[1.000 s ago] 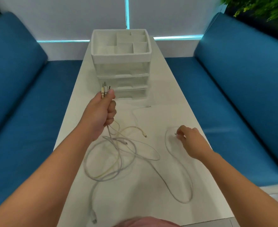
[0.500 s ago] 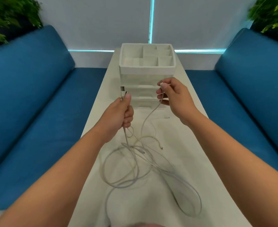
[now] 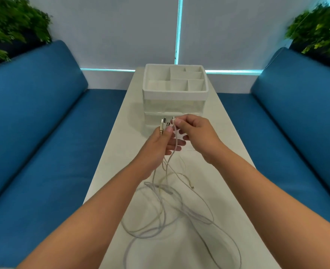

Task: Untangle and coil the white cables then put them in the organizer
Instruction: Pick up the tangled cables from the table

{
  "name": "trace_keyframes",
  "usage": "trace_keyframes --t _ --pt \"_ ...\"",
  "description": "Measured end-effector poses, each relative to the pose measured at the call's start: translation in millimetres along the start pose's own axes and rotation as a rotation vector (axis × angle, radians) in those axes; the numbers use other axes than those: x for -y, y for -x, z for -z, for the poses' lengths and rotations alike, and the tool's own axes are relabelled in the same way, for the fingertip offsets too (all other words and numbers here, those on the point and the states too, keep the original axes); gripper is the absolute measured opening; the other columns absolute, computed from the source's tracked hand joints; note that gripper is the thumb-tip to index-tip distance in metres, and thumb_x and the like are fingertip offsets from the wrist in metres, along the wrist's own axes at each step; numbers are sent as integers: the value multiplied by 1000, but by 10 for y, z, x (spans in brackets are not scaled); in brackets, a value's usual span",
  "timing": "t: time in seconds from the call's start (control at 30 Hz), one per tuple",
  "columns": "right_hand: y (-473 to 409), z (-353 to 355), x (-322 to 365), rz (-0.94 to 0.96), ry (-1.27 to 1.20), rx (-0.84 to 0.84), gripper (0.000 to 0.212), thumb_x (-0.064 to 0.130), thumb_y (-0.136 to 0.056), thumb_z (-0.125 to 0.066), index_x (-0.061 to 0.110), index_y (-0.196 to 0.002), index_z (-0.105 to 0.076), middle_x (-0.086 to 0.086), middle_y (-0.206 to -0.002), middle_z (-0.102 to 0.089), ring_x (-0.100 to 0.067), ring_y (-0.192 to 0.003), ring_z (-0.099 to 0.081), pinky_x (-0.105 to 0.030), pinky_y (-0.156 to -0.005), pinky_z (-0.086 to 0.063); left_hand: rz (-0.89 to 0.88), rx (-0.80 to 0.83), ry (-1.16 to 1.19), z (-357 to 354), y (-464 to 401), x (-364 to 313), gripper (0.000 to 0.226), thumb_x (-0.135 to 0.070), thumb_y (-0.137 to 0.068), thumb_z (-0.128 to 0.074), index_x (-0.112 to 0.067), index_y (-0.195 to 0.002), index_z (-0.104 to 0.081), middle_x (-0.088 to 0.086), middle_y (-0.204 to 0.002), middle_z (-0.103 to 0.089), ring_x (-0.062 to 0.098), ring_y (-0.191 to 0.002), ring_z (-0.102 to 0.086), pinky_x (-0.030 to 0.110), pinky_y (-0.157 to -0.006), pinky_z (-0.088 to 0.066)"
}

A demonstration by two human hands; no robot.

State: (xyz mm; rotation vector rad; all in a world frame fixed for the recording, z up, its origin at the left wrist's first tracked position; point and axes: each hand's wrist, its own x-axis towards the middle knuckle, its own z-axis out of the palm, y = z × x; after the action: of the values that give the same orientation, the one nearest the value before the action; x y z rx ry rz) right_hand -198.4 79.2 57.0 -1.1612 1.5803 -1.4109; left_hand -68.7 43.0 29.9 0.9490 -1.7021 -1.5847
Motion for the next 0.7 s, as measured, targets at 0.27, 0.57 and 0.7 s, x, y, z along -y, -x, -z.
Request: trace_keyframes --t 0.27,0.57,0.7 --pt "-23 52 -13 -24 -114 19 15 16 -90 -65 11 -102 -73 -2 -80 -65 -9 -69 -55 -12 -64 -48 77 179 229 -109 -25 -5 26 -37 -105 -40 -13 -104 -50 -3 -64 -40 9 -54 -37 22 -52 -38" --pt "71 -48 -178 -343 -316 123 54 55 -93 -49 8 -68 -57 -6 -51 -49 -20 -49 -53 -34 -63 -50 27 210 343 -152 -76 42 16 -24 -106 -41 -23 -121 -47 -4 -67 -44 8 -54 -34 22 -52 -31" --pt "136 -97 -254 -299 -298 180 52 59 -96 -34 20 -73 -61 -2 -55 -44 -17 -54 -47 -36 -70 -50 21 89 345 -133 -63 99 15 -24 -105 -43 -19 -118 -49 2 -72 -54 12 -55 -49 27 -56 -45"
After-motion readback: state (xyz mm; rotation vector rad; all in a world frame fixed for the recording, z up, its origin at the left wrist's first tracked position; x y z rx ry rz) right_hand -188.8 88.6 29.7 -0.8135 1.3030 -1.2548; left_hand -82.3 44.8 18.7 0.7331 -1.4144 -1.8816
